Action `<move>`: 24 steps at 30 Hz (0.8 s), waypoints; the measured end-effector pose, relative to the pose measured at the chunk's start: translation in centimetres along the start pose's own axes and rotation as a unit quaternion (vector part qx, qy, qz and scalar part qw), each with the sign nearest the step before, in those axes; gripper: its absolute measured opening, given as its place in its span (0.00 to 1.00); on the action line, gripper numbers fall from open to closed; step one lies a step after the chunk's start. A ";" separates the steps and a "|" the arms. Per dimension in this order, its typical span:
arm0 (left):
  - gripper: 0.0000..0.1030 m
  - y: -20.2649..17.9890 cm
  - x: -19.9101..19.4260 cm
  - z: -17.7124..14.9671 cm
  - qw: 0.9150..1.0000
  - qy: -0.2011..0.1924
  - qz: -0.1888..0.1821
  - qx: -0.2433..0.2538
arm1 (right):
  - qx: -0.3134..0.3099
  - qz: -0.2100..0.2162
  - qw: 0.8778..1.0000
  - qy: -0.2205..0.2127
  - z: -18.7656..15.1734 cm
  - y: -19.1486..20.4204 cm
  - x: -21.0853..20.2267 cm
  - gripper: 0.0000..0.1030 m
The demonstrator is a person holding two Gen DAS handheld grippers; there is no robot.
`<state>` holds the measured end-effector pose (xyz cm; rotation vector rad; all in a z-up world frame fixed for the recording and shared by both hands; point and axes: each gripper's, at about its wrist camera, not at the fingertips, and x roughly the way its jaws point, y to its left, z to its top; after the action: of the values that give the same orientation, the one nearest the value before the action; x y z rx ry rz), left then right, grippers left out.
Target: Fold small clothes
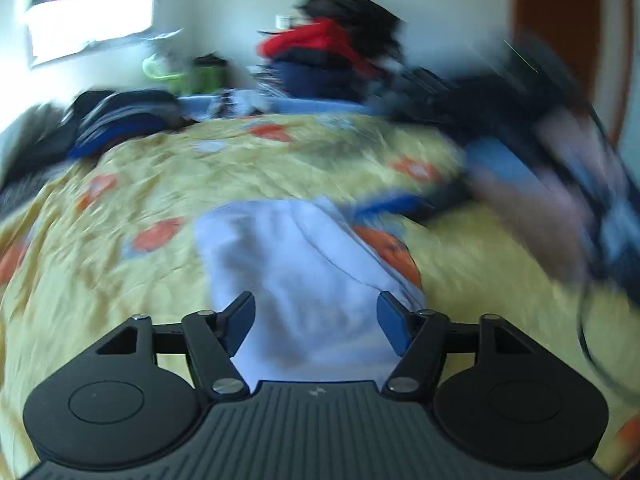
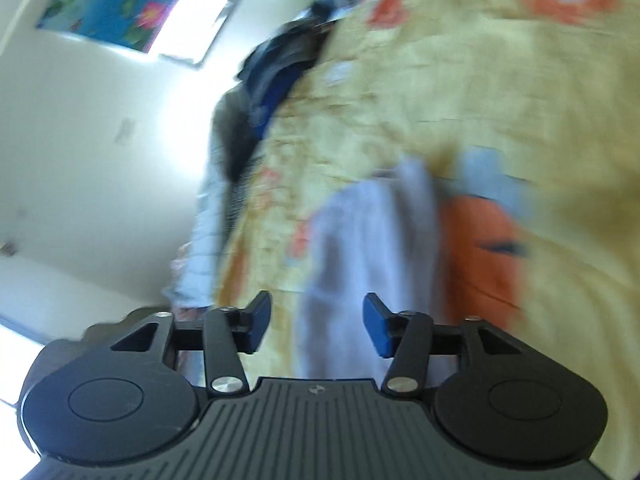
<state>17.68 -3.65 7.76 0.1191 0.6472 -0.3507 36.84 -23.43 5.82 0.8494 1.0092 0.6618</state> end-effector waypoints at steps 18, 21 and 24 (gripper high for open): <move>0.71 1.5 1.3 0.9 0.998 -0.064 -0.027 -0.007 | -0.058 -0.083 0.995 0.014 0.1 0.2 2.1 0.48; 0.71 5.9 2.8 3.3 0.994 -0.069 -0.025 -0.077 | -0.041 -0.063 0.997 -0.021 -1.7 0.0 -1.6 0.47; 0.71 10.0 6.5 4.8 0.981 -0.037 -0.050 -0.183 | 0.038 -0.003 0.998 -0.056 -2.8 -2.0 -4.1 0.48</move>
<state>28.81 2.85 7.65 -0.2782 0.6345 -0.3256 32.80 -26.91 5.18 0.9399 0.9403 0.5664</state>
